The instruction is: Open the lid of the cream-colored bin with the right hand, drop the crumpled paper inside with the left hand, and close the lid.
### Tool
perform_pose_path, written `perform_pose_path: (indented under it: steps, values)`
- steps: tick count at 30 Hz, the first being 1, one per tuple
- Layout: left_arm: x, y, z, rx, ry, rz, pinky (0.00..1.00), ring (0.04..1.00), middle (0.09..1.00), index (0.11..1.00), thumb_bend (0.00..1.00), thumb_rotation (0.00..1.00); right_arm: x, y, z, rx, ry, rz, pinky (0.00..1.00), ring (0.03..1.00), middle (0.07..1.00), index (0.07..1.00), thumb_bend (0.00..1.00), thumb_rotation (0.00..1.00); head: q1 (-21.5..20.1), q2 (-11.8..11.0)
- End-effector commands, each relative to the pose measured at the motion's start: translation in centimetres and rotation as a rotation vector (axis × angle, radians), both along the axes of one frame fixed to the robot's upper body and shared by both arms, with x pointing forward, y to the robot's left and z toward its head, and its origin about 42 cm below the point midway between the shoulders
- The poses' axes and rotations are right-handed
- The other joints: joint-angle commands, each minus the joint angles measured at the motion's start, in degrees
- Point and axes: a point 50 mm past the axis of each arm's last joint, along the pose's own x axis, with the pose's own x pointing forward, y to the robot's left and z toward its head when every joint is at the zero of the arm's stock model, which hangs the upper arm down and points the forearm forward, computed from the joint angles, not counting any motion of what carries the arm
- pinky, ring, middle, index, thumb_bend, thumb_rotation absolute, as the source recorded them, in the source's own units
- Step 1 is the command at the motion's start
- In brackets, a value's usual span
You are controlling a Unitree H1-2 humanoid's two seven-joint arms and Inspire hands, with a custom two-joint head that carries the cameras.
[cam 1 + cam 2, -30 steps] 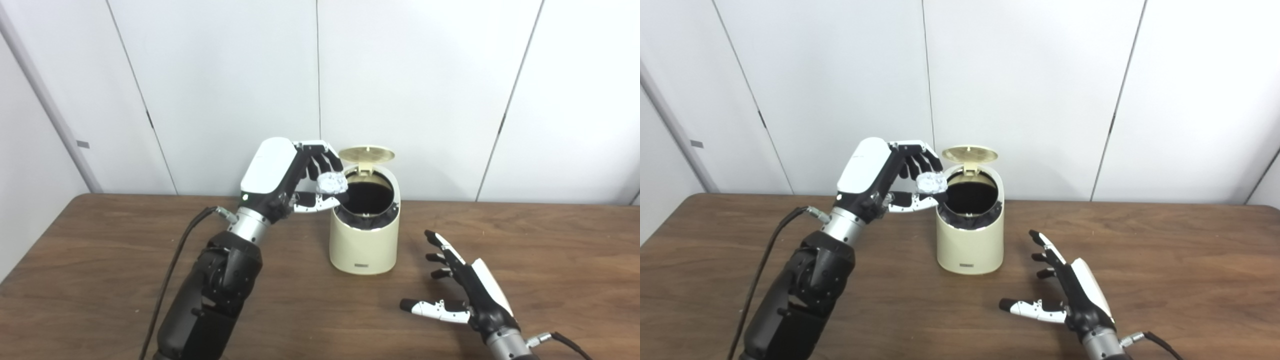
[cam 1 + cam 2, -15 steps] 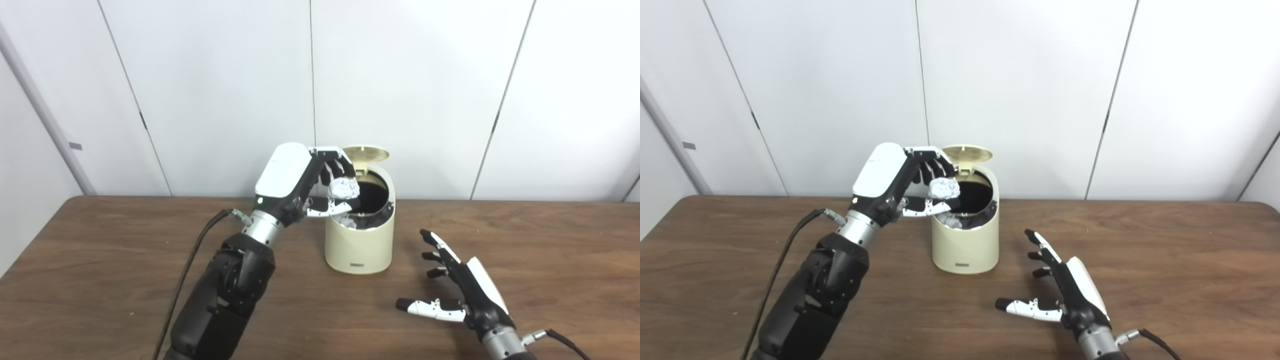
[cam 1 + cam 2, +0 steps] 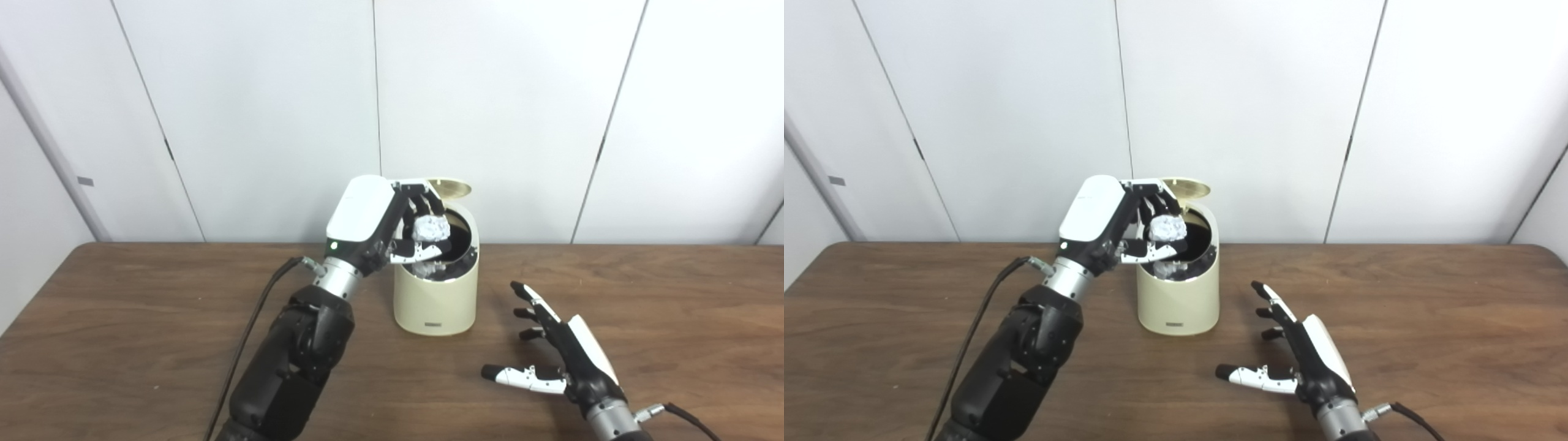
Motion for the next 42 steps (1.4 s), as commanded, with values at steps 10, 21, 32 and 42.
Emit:
perform_pose_path:
  steps: [10,21,32,42]
  values:
    - [2.6,-1.2,2.3,0.004,-0.157,0.023,0.3,0.381,0.462,0.524,0.5,0.0,0.2,0.3,2.0,0.021,-0.081,0.001,0.7,0.855,0.938,0.924,0.83,0.38,-0.48,0.35]
    - [4.0,-1.4,1.6,0.018,-0.147,0.045,0.33,0.39,0.478,0.517,0.5,0.0,-0.1,0.1,2.1,0.021,-0.083,-0.008,0.66,0.836,0.932,0.921,0.83,0.36,-0.92,0.78]
    - [3.8,-1.3,1.7,0.099,-0.104,0.022,0.38,0.48,0.53,0.497,0.52,0.06,-0.3,0.0,2.2,0.03,-0.082,-0.013,0.68,0.84,0.934,0.923,0.82,0.35,-0.61,1.37]
    - [3.5,-0.9,1.8,0.121,-0.084,0.003,0.39,0.489,0.556,0.59,0.91,0.23,-0.3,0.1,2.0,0.02,-0.075,-0.015,0.65,0.825,0.929,0.928,0.81,0.37,-0.53,2.04]
